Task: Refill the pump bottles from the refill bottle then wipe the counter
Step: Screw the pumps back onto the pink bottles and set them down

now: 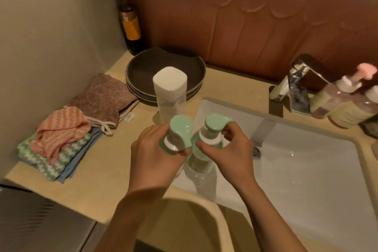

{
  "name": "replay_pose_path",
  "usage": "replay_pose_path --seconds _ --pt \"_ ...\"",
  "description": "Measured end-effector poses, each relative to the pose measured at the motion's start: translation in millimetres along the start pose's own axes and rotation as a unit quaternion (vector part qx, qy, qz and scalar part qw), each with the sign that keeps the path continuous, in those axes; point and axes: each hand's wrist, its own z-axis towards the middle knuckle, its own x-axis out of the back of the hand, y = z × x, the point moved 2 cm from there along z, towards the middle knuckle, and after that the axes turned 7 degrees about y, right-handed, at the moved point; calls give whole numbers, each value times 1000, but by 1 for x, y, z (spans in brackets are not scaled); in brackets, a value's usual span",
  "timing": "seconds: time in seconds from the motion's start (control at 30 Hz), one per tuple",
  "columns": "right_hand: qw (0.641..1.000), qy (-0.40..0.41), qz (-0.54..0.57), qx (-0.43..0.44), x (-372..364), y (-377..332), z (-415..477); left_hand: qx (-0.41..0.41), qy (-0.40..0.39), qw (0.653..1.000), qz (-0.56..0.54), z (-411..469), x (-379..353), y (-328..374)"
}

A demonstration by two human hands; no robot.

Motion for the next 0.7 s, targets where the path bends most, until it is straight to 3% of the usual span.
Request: replay_pose_path --seconds 0.23,0.43,0.7 --pt "992 128 -4 -17 57 11 75 -2 -64 997 -43 33 -77 45" --pt "977 212 5 -5 67 15 154 -15 -24 999 -27 99 -146 65" --pt "969 245 -3 -15 49 45 238 -25 5 999 24 172 -223 67"
